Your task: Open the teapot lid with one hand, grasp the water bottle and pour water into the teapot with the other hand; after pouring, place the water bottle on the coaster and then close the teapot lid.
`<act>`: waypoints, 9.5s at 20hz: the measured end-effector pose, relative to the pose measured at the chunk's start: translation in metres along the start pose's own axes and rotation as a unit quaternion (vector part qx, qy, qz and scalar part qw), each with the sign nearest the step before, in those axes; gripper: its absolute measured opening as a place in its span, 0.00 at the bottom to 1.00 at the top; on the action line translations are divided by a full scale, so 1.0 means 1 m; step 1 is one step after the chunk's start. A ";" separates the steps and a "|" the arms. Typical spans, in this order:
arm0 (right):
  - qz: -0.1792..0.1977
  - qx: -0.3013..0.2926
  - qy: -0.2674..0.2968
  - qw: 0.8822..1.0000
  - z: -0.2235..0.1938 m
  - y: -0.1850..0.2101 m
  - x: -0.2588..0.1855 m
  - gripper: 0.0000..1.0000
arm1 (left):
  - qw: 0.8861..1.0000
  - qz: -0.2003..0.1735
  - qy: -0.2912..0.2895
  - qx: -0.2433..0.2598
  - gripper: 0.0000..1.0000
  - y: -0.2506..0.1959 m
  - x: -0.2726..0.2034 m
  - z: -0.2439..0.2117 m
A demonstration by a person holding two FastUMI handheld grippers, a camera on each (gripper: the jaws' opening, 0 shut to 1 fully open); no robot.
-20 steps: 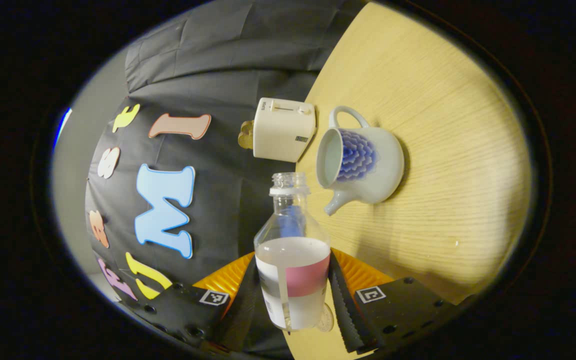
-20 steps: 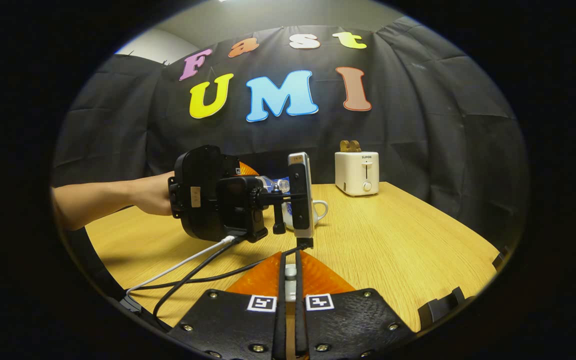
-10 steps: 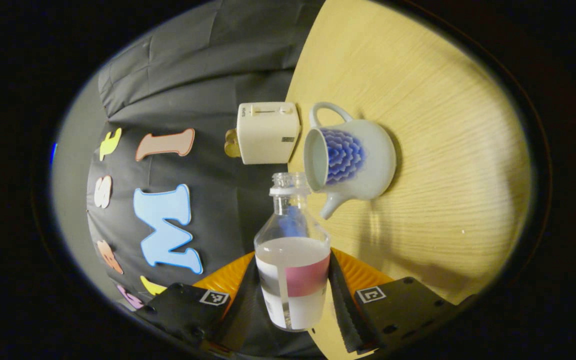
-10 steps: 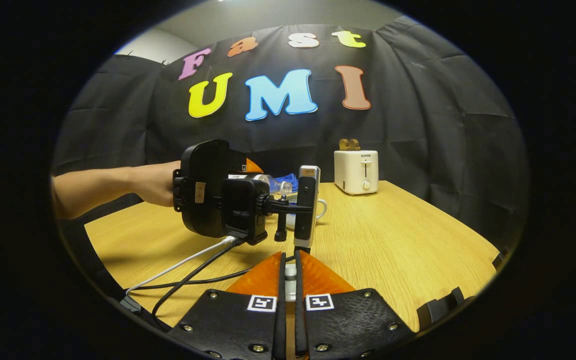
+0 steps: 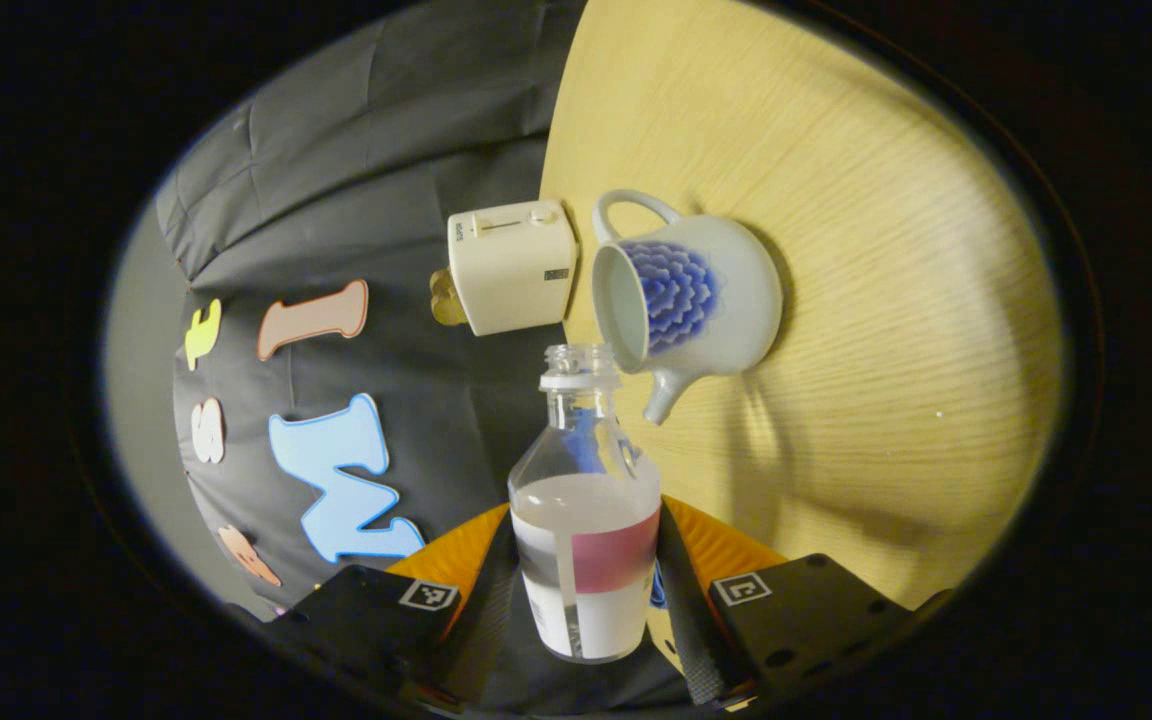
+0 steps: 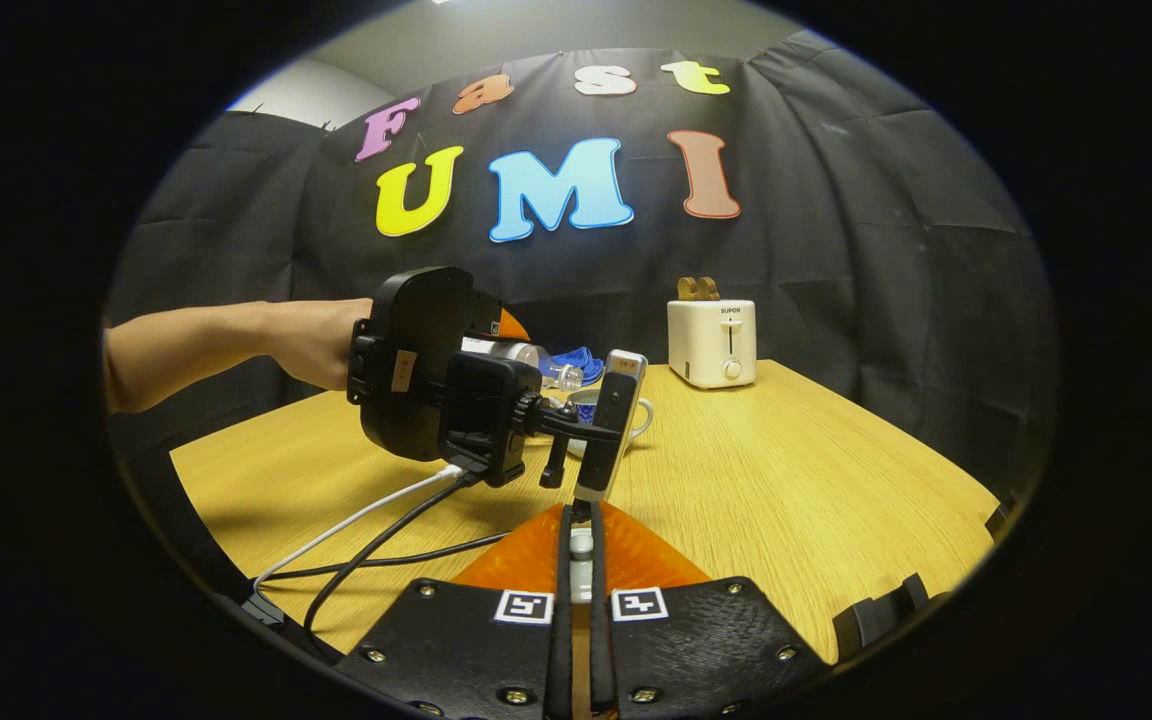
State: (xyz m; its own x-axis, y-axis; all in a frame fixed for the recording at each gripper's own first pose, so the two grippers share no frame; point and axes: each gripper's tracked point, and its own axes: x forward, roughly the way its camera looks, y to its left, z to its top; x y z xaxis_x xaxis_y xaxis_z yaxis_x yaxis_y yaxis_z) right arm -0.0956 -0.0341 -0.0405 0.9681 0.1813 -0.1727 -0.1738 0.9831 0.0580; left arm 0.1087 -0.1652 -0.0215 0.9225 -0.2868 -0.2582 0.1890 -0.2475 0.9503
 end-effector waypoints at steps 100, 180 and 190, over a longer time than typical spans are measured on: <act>0.043 -0.022 -0.060 0.997 0.051 0.032 0.104 0.07 | 0.636 0.130 -0.058 -0.759 0.83 -0.001 0.017 -0.204; -0.064 -0.007 -0.083 0.994 0.063 0.016 0.068 0.80 | 0.604 0.187 -0.081 -0.770 0.99 -0.003 -0.207 -0.126; -0.074 -0.018 -0.087 0.993 0.053 0.019 0.076 0.80 | 0.598 0.185 -0.054 -0.778 0.99 -0.026 -0.189 -0.125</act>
State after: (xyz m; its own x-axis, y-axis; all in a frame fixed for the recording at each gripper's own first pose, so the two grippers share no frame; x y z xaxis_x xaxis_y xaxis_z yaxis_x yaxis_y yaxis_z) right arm -0.0156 -0.0031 -0.0008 0.9995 0.0313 -0.0031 -0.0312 0.9995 0.0100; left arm -0.0290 0.0111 0.0242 0.9868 -0.1346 0.0901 0.1406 0.9880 -0.0642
